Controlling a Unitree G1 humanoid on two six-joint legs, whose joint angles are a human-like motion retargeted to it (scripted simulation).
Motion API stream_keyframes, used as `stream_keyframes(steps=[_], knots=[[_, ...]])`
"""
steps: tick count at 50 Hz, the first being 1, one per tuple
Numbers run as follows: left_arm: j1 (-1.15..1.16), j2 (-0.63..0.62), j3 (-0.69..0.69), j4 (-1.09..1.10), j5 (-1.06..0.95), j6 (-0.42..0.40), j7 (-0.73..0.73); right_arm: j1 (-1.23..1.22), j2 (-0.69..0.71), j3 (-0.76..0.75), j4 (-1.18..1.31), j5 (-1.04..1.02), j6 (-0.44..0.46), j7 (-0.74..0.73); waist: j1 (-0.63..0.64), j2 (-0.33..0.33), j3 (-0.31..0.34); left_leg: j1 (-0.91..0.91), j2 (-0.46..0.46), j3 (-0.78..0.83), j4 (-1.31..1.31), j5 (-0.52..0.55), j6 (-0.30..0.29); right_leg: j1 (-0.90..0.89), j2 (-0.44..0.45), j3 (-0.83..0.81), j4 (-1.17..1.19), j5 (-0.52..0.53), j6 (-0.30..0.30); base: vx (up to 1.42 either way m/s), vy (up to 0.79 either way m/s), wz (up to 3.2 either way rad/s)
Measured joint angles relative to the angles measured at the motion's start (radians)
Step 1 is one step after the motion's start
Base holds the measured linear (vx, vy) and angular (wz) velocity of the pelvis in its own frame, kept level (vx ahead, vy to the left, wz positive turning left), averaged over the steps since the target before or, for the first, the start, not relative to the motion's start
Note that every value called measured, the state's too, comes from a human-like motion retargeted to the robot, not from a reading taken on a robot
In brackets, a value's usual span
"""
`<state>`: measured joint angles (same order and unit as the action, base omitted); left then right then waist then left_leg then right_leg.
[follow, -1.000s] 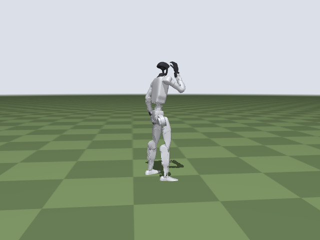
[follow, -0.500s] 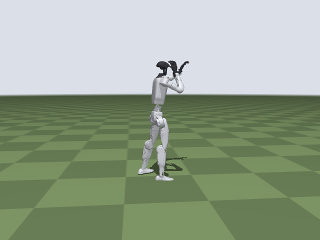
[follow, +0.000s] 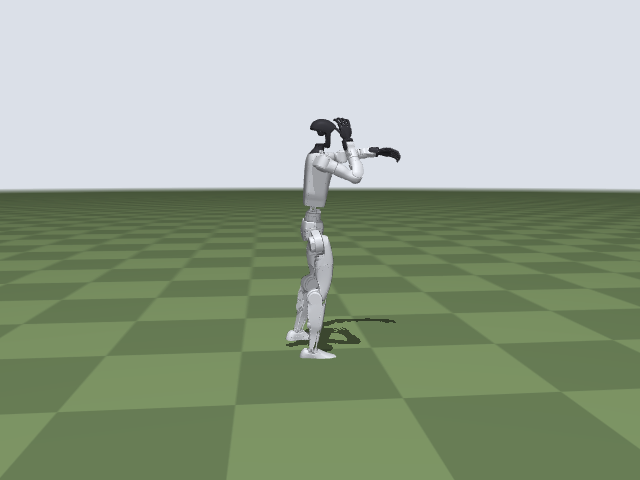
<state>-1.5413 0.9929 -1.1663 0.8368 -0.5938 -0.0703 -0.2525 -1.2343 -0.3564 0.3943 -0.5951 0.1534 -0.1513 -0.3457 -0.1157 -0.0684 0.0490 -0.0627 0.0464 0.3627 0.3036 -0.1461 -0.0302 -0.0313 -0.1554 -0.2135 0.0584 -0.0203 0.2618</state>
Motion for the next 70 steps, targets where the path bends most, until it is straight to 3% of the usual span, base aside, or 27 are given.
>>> stream_keyframes(steps=[3, 8, 13, 15, 20, 22, 25, 28, 30, 33, 38, 40, 43, 46, 49, 51, 55, 58, 60, 65, 70], knots=[[0.009, 0.008, -0.017, -0.039, 0.109, -0.026, 0.008, -0.001, -0.009, -0.003, -0.006, -0.014, -0.019, -0.001, 0.001, 0.01, 0.009, 0.013, -0.016, 0.006, -0.162, 0.039, -0.034, 0.001, 0.013, 0.002, 0.005, -0.01, 0.0, 0.0, 0.0, 0.0], [0.008, 0.036, 0.07, 0.068, 0.419, -0.104, 0.378, -0.003, -0.029, -0.013, -0.007, -0.045, -0.077, -0.067, 0.01, 0.041, 0.027, 0.027, -0.009, 0.005, -0.364, 0.122, -0.101, 0.009, 0.057, 0.015, -0.001, -0.02, 0.0, 0.04, 0.03, -0.2], [-0.034, 0.078, 0.099, 0.222, 0.644, -0.074, 0.677, 0.004, -0.023, -0.024, -0.002, -0.063, -0.111, -0.12, 0.029, 0.056, 0.024, 0.005, 0.027, 0.009, -0.391, 0.152, -0.136, 0.01, 0.101, 0.041, -0.026, -0.011, 0.0, 0.05, -0.01, -0.39], [-0.043, 0.092, 0.056, 0.253, 0.665, -0.058, 0.669, 0.001, -0.019, -0.023, 0.002, -0.07, -0.106, -0.123, 0.038, 0.057, 0.019, 0.002, 0.04, 0.015, -0.391, 0.157, -0.139, 0.008, 0.117, 0.051, -0.034, -0.006, 0.0, 0.06, -0.03, -0.36], [-0.047, 0.145, -0.105, 0.181, 0.526, -0.108, 0.242, -0.003, -0.008, -0.013, 0.009, -0.079, -0.08, -0.035, 0.054, 0.049, 0.005, 0.017, 0.055, 0.035, -0.391, 0.151, -0.14, 0.01, 0.135, 0.068, -0.038, -0.004, 0.0, 0.08, 0.02, -0.23], [-0.043, 0.168, -0.135, 0.131, 0.529, -0.128, 0.162, 0.004, -0.002, -0.012, 0.009, -0.074, -0.086, -0.015, 0.059, 0.042, -0.005, 0.024, 0.052, 0.044, -0.391, 0.143, -0.14, 0.011, 0.132, 0.073, -0.034, -0.008, 0.0, 0.1, 0.1, -0.1], [-0.051, 0.209, -0.146, 0.075, 0.624, -0.158, 0.245, 0.013, 0.006, -0.014, 0.009, -0.068, -0.111, -0.036, 0.064, 0.031, -0.016, 0.036, 0.039, 0.05, -0.391, 0.13, -0.138, 0.017, 0.116, 0.077, -0.023, -0.019, 0.0, 0.11, 0.15, 0.01], [-0.059, 0.235, -0.114, 0.071, 0.817, -0.138, 0.542, 0.015, 0.016, -0.018, 0.013, -0.05, -0.15, -0.096, 0.065, 0.021, -0.017, 0.051, 0.016, 0.045, -0.391, 0.117, -0.131, 0.027, 0.089, 0.075, -0.005, -0.037, 0.0, 0.12, 0.18, 0.14], [-0.064, 0.241, -0.091, 0.087, 0.874, -0.106, 0.658, 0.019, 0.026, -0.02, 0.016, -0.045, -0.161, -0.121, 0.067, 0.017, -0.023, 0.059, 0.001, 0.04, -0.391, 0.109, -0.126, 0.034, 0.072, 0.072, 0.004, -0.047, 0.0, 0.11, 0.16, 0.16], [-0.057, 0.235, -0.083, 0.117, 0.824, -0.094, 0.593, 0.017, 0.038, -0.015, 0.024, -0.048, -0.144, -0.106, 0.068, 0.015, -0.027, 0.069, -0.019, 0.029, -0.391, 0.1, -0.118, 0.045, 0.05, 0.064, 0.016, -0.061, 0.0, 0.09, 0.13, 0.2], [-0.043, 0.225, -0.138, 0.127, 0.619, -0.099, 0.188, 0.013, 0.041, -0.008, 0.026, -0.064, -0.094, -0.023, 0.071, 0.011, -0.033, 0.076, -0.04, 0.008, -0.382, 0.084, -0.11, 0.061, 0.026, 0.047, 0.026, -0.076, 0.0, 0.07, 0.09, 0.21], [-0.035, 0.229, -0.15, 0.11, 0.624, -0.107, 0.155, 0.017, 0.035, -0.011, 0.019, -0.065, -0.096, -0.013, 0.074, 0.007, -0.034, 0.077, -0.045, 0.002, -0.379, 0.079, -0.11, 0.066, 0.019, 0.04, 0.028, -0.08, 0.0, 0.05, 0.06, 0.19], [-0.026, 0.242, -0.135, 0.063, 0.751, -0.129, 0.337, 0.022, 0.018, -0.021, 0.007, -0.059, -0.126, -0.053, 0.083, 0.003, -0.032, 0.079, -0.05, -0.007, -0.382, 0.078, -0.113, 0.071, 0.015, 0.031, 0.028, -0.085, -0.005, 0.02, 0.02, 0.06], [-0.016, 0.242, -0.082, 0.019, 0.901, -0.115, 0.614, 0.031, 0.012, -0.03, -0.002, -0.041, -0.166, -0.111, 0.093, 0.0, -0.029, 0.081, -0.054, -0.016, -0.386, 0.077, -0.116, 0.076, 0.012, 0.023, 0.028, -0.089, -0.01, 0.0, 0.0, 0.0], [0.001, 0.219, -0.025, -0.003, 0.925, -0.096, 0.718, 0.033, 0.019, -0.033, 0.002, -0.034, -0.175, -0.134, 0.1, 0.001, -0.028, 0.082, -0.058, -0.024, -0.388, 0.076, -0.117, 0.081, 0.008, 0.014, 0.027, -0.092, -0.013, 0.0, 0.0, 0.0], [0.019, 0.192, -0.003, 0.0, 0.851, -0.098, 0.649, 0.029, 0.029, -0.029, 0.011, -0.035, -0.156, -0.12, 0.102, 0.004, -0.027, 0.082, -0.06, -0.03, -0.388, 0.076, -0.115, 0.084, 0.006, 0.009, 0.027, -0.094, -0.015, 0.0, 0.0, 0.0], [0.069, 0.131, 0.017, 0.026, 0.516, -0.061, 0.256, 0.011, 0.052, -0.019, 0.029, -0.056, -0.073, -0.047, 0.103, 0.011, -0.02, 0.084, -0.065, -0.039, -0.388, 0.073, -0.11, 0.09, 0.002, 0.0, 0.027, -0.097, -0.018, 0.0, 0.0, 0.0], [0.152, 0.106, 0.05, 0.019, 0.394, -0.024, 0.069, 0.015, 0.061, -0.023, 0.027, -0.063, -0.044, 0.001, 0.103, 0.011, -0.013, 0.086, -0.068, -0.04, -0.387, 0.071, -0.11, 0.093, -0.001, 0.0, 0.028, -0.098, -0.02, 0.0, 0.0, 0.0], [0.237, 0.1, 0.098, -0.012, 0.398, -0.04, 0.054, 0.024, 0.059, -0.032, 0.021, -0.067, -0.049, 0.01, 0.104, 0.01, -0.007, 0.088, -0.069, -0.037, -0.386, 0.069, -0.112, 0.093, -0.003, 0.004, 0.029, -0.099, -0.023, 0.0, 0.0, 0.0], [0.62, 0.047, 0.394, -0.14, 0.569, -0.122, 0.295, 0.052, 0.033, -0.054, 0.014, -0.062, -0.092, -0.025, 0.114, 0.014, 0.012, 0.095, -0.071, -0.018, -0.386, 0.063, -0.12, 0.09, -0.006, 0.025, 0.031, -0.102, -0.029, 0.0, 0.02, -0.14], [1.049, -0.149, 0.717, -0.19, 0.457, -0.126, 0.336, 0.059, 0.023, -0.059, 0.022, -0.048, -0.088, -0.03, 0.118, 0.02, 0.024, 0.1, -0.071, 0.011, -0.384, 0.055, -0.125, 0.081, -0.007, 0.058, 0.031, -0.102, -0.032, 0.01, 0.03, -0.31]])
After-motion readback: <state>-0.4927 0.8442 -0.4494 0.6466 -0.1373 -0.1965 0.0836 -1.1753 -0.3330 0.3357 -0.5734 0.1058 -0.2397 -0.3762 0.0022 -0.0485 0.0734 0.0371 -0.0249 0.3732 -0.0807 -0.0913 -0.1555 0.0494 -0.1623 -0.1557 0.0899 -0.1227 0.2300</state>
